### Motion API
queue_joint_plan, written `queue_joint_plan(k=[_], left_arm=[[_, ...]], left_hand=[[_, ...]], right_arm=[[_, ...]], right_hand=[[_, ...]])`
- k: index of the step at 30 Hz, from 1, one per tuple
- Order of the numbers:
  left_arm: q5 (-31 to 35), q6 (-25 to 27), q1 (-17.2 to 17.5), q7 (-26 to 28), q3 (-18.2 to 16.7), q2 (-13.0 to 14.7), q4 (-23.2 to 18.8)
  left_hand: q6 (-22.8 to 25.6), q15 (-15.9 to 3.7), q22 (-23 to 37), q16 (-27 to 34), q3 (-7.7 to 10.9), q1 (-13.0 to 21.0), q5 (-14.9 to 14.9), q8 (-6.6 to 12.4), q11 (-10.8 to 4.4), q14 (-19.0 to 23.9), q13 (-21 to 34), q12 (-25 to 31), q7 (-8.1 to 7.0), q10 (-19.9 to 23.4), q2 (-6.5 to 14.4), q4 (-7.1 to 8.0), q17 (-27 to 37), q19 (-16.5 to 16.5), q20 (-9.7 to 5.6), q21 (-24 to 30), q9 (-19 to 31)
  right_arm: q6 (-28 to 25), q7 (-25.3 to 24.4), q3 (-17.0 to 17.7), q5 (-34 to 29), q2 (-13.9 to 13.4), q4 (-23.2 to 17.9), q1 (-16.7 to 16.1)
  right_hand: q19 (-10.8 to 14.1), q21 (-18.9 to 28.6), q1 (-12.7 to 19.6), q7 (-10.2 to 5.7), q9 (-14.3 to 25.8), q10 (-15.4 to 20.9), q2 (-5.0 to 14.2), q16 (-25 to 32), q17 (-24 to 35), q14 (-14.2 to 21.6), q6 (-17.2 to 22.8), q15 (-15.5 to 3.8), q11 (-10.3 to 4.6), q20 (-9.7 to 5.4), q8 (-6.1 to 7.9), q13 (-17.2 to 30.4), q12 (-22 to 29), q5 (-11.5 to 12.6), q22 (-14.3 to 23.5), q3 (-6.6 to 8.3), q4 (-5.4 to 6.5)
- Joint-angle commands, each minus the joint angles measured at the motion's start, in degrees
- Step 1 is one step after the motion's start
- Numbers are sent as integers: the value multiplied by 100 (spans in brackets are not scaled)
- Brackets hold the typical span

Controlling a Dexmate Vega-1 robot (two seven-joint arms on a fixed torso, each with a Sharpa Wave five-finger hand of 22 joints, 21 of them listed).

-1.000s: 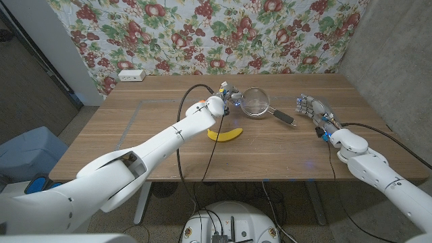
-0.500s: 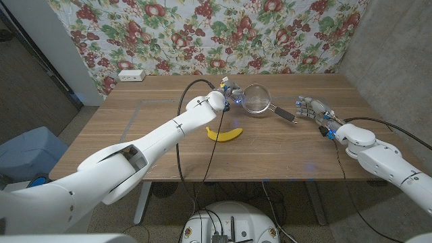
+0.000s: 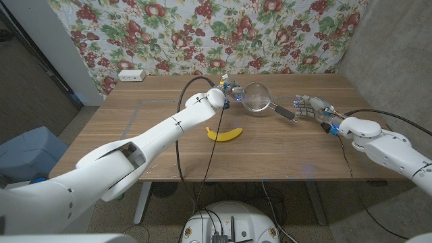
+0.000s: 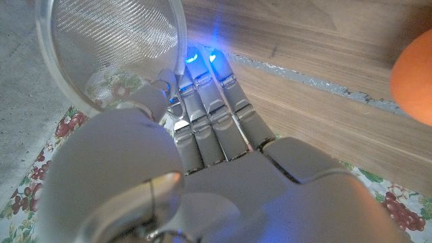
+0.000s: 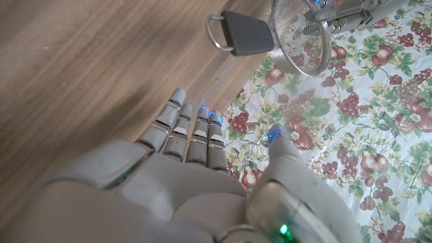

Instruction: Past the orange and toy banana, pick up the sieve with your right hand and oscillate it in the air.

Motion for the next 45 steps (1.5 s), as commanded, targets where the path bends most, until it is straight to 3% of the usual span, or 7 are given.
queue_joint_plan(k=[1,21,35,45], left_arm=[[-53,-19,-51,-17,-19,-9,9],[-255,486,-392,-263,27,-164,154],[-525,899,-850,-751,219,-273,455],[-546,932,-1100,-1024,439,-310,609]], left_hand=[[598,-333,10,-18,-24,288,25,-26,-295,164,26,-31,519,365,269,4,16,-26,-258,48,25],[643,-333,16,-17,-67,330,34,-70,-276,210,28,-65,542,411,273,4,10,-33,-256,146,31],[665,-325,17,-19,-92,356,42,-102,-247,243,30,-85,582,446,268,4,2,-21,-240,217,34],[670,-316,16,-35,-108,367,48,-129,-228,244,32,-109,586,450,265,9,-8,-41,-230,259,37]], right_arm=[[-691,336,-149,52,-409,-356,247],[-1607,927,-567,-62,-829,-742,824],[-1853,1287,-866,-244,-824,-729,1200],[-2037,1562,-1114,-428,-757,-664,1510]], right_hand=[[53,-14,-1,-17,14,29,0,41,15,20,18,-11,-31,-25,4,12,-7,9,16,-27,4],[86,-58,28,-13,16,5,15,48,22,21,-18,-7,-6,-6,-1,15,-14,17,18,-23,-7],[180,-81,152,-32,17,-6,10,96,19,139,-47,-57,-64,-25,3,15,-15,44,20,17,-74],[390,-75,390,-36,18,47,10,249,38,477,-64,-105,-54,-35,15,17,7,83,29,88,-118]])
